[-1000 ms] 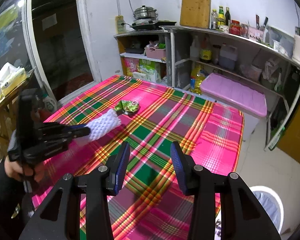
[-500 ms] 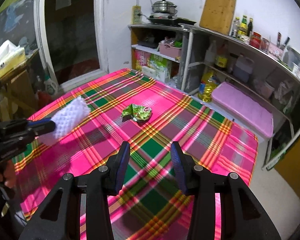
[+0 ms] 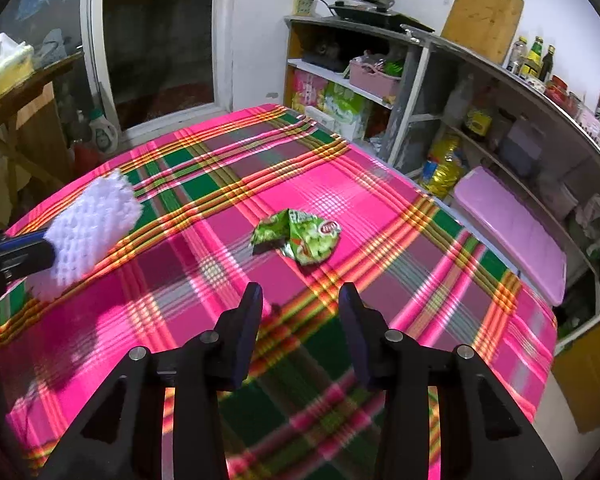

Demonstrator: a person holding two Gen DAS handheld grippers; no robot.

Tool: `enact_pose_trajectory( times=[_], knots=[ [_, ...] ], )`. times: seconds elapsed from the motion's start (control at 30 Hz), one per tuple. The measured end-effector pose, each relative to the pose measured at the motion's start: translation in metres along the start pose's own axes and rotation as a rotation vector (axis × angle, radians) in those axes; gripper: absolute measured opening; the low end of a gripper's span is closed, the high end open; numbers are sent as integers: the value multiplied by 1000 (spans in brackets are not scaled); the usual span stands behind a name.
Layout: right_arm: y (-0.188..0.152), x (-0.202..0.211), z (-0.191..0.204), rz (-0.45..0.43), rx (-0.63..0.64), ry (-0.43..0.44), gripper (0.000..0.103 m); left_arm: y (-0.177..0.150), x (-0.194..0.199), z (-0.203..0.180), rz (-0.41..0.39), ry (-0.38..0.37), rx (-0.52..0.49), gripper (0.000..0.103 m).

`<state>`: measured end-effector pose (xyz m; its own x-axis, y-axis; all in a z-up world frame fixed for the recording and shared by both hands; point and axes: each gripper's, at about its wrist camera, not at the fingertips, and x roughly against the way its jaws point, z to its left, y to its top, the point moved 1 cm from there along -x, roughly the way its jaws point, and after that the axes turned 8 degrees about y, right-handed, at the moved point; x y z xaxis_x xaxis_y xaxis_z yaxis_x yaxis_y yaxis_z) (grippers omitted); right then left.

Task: Collect trash
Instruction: 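Grasp the green snack wrapper with the right tool, then carry the foam net and green wrapper over the bin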

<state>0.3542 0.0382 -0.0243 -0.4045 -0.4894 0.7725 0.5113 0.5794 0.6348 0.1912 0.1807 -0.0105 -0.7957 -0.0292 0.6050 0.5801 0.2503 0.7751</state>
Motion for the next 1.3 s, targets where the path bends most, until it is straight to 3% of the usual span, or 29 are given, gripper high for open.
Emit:
enact_pose_trajectory(
  times=[0.27, 0.43, 0.57, 0.93, 1.3],
  knots=[
    [19, -37, -2, 28, 4, -14, 34, 0, -7, 14, 4, -10, 31, 11],
    [22, -46, -5, 41, -1, -39, 10, -2, -12, 18, 12, -16, 41, 11],
    [19, -37, -8, 24, -21, -45, 10, -3, -12, 16, 16, -20, 38, 11],
    [-11, 55, -3, -97, -110, -16, 10, -1, 11, -13, -2, -34, 5, 11],
    [-70, 162, -2, -208, -203, -60, 10, -10, 45, -80, -16, -119, -76, 11]
  ],
)
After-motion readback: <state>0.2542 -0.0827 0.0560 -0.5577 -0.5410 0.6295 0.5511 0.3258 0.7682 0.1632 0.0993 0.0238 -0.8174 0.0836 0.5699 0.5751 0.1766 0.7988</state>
